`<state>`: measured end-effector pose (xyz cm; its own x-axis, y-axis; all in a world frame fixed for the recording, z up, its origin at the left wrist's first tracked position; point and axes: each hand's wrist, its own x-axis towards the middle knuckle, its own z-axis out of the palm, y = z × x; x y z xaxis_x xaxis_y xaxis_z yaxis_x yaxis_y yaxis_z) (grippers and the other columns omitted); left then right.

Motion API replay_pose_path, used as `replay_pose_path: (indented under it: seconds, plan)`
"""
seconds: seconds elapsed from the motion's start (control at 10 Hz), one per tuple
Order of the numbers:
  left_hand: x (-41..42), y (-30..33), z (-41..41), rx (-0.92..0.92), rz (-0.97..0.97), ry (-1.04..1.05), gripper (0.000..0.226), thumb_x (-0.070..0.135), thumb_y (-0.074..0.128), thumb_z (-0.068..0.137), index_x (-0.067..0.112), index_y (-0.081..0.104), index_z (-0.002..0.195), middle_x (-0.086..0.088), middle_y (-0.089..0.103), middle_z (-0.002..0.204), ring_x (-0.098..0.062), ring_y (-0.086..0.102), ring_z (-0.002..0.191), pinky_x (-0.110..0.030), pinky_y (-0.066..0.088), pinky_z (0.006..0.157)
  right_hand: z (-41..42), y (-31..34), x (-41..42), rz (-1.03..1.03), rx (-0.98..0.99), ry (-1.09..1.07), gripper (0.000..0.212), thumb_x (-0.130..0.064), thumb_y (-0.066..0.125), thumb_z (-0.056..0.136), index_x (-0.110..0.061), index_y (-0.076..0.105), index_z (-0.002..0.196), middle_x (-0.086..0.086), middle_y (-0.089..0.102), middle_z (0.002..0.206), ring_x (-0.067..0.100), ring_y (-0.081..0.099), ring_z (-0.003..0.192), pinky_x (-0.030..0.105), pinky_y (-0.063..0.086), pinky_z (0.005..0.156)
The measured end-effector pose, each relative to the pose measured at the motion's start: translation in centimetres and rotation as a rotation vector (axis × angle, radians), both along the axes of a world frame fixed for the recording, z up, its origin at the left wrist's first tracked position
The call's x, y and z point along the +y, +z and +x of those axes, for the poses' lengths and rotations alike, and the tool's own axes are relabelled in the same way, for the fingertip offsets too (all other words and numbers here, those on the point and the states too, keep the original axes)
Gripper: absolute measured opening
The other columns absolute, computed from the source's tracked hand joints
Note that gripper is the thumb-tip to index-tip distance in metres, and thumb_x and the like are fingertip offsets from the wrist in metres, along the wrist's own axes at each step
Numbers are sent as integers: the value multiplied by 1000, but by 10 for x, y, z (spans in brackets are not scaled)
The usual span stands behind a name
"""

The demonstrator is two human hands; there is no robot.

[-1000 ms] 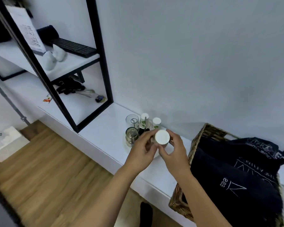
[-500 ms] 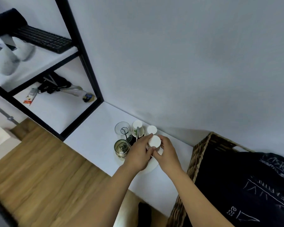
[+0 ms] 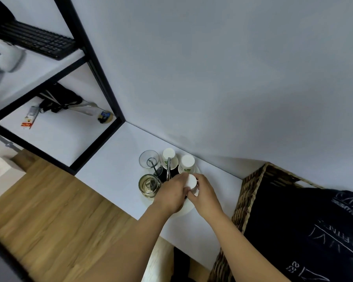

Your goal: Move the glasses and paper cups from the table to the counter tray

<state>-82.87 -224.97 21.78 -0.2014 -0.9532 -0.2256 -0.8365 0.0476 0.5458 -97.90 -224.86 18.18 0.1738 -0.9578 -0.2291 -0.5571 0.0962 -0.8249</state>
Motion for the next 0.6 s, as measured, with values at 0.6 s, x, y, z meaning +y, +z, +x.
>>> replay_pose_path:
  seconds: [0.6]
  plan:
    - [-4,39,0,221,-107,106,52,29,56,99,25,46,150,4,39,162,-12,36,147,-25,34,112,-3,26,-15,5,91,52,67,-37,67,89,-32,37,148,-8,44,149,17,40,134,32,41,101]
